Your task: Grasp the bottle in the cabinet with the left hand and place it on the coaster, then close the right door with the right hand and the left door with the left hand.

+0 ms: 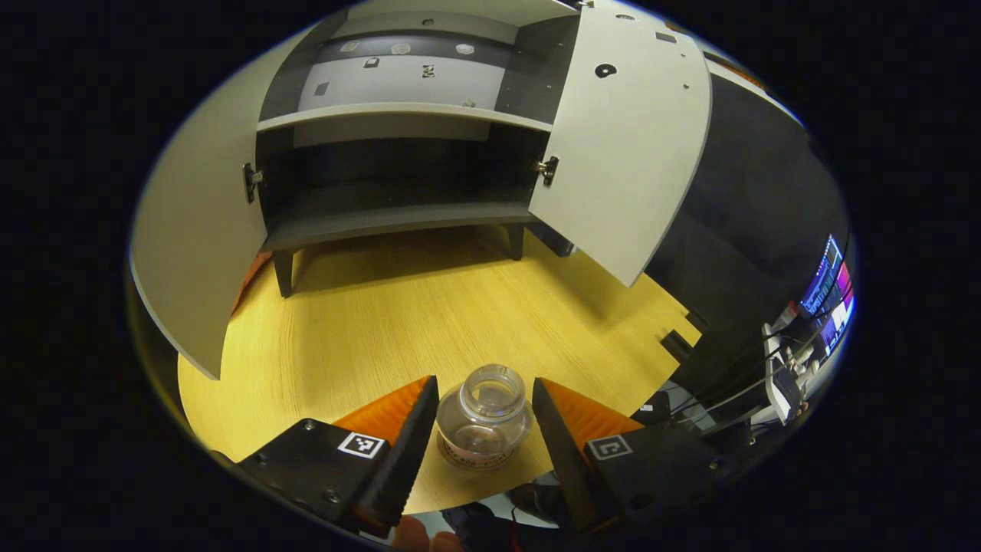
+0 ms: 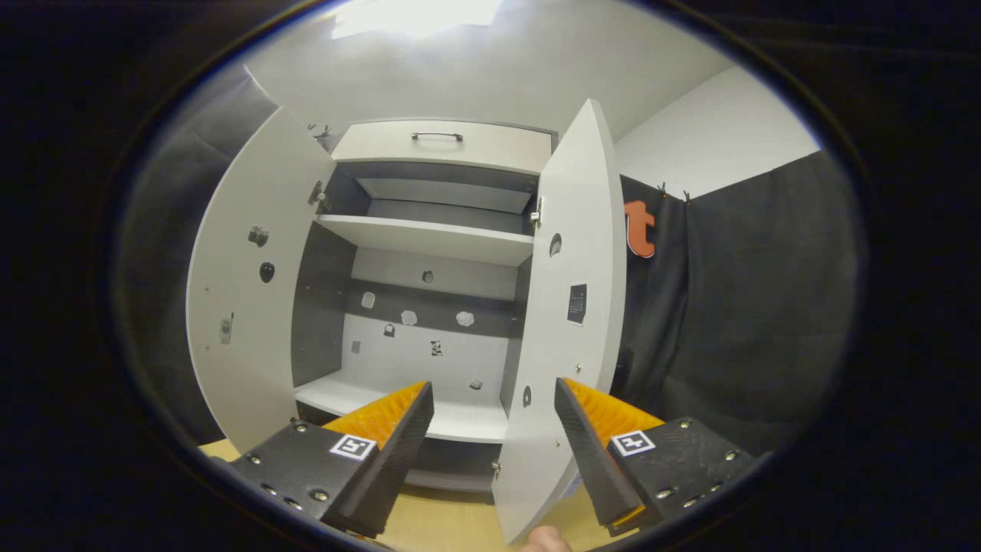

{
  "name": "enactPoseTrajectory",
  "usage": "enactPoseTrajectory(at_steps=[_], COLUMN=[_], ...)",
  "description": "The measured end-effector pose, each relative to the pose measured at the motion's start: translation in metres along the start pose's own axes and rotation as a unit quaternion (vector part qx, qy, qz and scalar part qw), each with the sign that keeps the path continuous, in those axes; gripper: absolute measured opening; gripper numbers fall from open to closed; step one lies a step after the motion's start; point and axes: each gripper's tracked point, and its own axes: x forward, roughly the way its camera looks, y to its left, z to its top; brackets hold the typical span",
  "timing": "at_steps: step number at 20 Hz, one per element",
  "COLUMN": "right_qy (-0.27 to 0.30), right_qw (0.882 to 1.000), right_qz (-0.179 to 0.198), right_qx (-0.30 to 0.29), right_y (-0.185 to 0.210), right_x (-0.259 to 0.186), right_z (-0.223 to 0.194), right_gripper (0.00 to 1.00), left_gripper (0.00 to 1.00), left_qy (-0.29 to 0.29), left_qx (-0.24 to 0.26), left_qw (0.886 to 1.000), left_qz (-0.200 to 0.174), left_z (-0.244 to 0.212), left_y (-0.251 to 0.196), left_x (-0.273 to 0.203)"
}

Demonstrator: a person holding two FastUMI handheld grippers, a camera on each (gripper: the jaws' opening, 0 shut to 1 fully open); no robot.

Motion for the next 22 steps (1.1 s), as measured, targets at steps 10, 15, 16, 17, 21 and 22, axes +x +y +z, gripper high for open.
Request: enactPoseTrajectory(at_steps=[10, 15, 16, 17, 21, 22], right_qy=[0.000, 0.001, 0.000, 0.000, -0.001, -0.002], right_qw=[1.000, 0.999, 0.999, 0.999, 0.998, 0.998], right_qz=[-0.019, -0.034, -0.037, -0.040, -0.055, -0.060], right_qx=[-0.002, -0.005, -0.007, -0.009, -0.018, -0.021], right_y=[-0.014, -0.028, -0.031, -0.034, -0.049, -0.054], right_x=[-0.004, -0.004, -0.003, -0.003, 0.001, 0.002], right_z=[-0.001, -0.003, -0.003, -0.003, -0.004, -0.004], right_gripper=[0.94, 0.96, 0.96, 0.94, 0.94, 0.94], left_gripper=[0.80, 0.80, 0.79, 0.79, 0.90, 0.93], left_qy=[-0.089, -0.186, -0.204, -0.220, -0.282, -0.295], left_qx=[0.012, 0.022, 0.023, 0.023, 0.021, 0.022], left_qw=[0.996, 0.982, 0.978, 0.974, 0.955, 0.950], left_qz=[-0.004, 0.029, 0.037, 0.047, 0.089, 0.103], left_z=[0.091, 0.174, 0.188, 0.201, 0.252, 0.262], left_y=[-0.015, -0.006, -0.006, -0.003, 0.009, 0.016], left_x=[-0.043, -0.081, -0.095, -0.106, -0.147, -0.157])
